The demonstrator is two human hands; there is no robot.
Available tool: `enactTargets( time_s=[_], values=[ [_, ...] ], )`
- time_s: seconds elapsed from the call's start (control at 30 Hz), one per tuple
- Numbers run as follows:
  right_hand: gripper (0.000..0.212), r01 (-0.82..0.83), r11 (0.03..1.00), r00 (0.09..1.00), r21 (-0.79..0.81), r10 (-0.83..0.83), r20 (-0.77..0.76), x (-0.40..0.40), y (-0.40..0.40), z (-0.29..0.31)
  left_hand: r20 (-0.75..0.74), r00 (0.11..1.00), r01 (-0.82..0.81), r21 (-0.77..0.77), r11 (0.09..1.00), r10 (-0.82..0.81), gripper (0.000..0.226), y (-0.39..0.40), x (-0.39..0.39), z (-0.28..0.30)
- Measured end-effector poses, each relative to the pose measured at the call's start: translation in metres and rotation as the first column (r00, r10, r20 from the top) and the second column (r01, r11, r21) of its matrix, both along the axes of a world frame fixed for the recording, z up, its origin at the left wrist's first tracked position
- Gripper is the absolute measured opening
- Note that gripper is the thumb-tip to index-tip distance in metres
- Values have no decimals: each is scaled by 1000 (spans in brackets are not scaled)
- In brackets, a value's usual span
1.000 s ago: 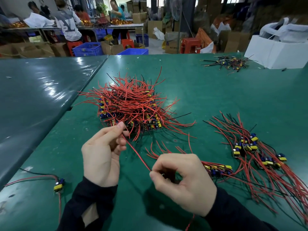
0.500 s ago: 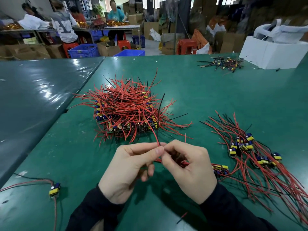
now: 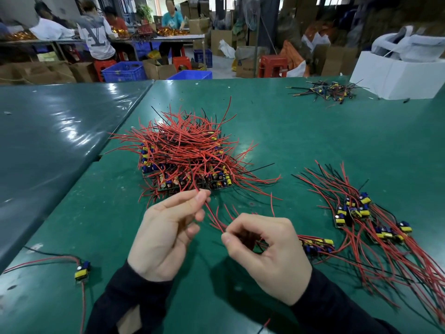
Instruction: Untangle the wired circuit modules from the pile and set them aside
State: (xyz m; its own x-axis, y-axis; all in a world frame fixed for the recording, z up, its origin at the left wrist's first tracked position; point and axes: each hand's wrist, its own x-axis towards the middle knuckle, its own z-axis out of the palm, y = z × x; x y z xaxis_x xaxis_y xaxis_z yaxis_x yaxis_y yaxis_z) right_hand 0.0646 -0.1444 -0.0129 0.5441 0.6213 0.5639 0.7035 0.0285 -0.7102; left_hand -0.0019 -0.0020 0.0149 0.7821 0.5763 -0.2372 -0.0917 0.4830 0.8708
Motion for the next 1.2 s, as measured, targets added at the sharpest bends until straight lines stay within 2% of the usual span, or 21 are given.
enactTargets(
  time_s=[0.2, 0.3, 0.33, 0.4, 0.43, 0.5, 0.63, 0.7, 0.8, 0.87, 0.97, 1.0, 1.07, 1.1, 1.17, 1.2],
  values=[
    [18, -104, 994, 993, 11, 105, -52, -2, -2, 4, 27, 999, -34, -6, 999, 34, 9, 7, -3, 5],
    [20, -241, 970, 938, 36, 242, -247, -1, -4, 9, 83, 997, 10, -155, 988, 3, 7, 15, -4, 8],
    [20, -294, 954, 895, 56, 296, -333, 0, -5, 11, 113, 994, 35, -202, 979, -12, 8, 17, -5, 9],
    [17, -394, 913, 794, 107, 397, -461, 2, -6, 14, 174, 983, 111, -273, 956, -64, 36, 21, -8, 11],
    [15, -434, 891, 749, 131, 438, -497, 3, -6, 14, 198, 976, 153, -309, 939, -93, 49, 22, -9, 12],
    [14, -492, 854, 669, 171, 497, -553, 5, -7, 15, 233, 963, 214, -366, 906, -133, 58, 24, -10, 11],
    [14, -575, 779, 503, 250, 578, -643, 10, -10, 16, 305, 938, 273, -366, 890, -163, 54, 23, -13, 10],
    [11, -595, 744, 427, 304, 613, -665, 12, -11, 15, 332, 926, 285, -297, 911, -181, 52, 20, -15, 9],
    [18, -614, 674, 272, 410, 669, -692, 15, -11, 13, 403, 888, 306, -160, 938, -221, 45, 20, -16, 4],
    [19, -621, 630, 176, 467, 692, -700, 15, -11, 12, 499, 814, 400, -110, 910, -298, 32, 22, -16, 0],
    [16, -616, 587, 78, 526, 709, -700, 13, -9, 11, 657, 668, 552, -122, 825, -350, 14, 20, -14, -3],
    [15, -606, 575, 44, 549, 714, -699, 12, -8, 11, 661, 675, 534, -129, 836, -329, 16, 19, -12, -3],
    [14, -588, 576, 15, 568, 710, -704, 11, -7, 10, 578, 779, 379, -127, 917, -243, 29, 14, -10, -3],
    [15, -584, 591, 28, 557, 701, -713, 9, -6, 10, 524, 833, 281, -119, 952, -180, 35, 11, -8, -2],
    [17, -572, 645, 114, 506, 674, -730, 6, -5, 9, 429, 902, 101, -108, 989, -45, 38, 7, -5, 0],
    [16, -564, 684, 192, 463, 654, -732, 4, -4, 9, 392, 920, 19, -89, 996, 18, 33, 5, -3, 0]
  ],
)
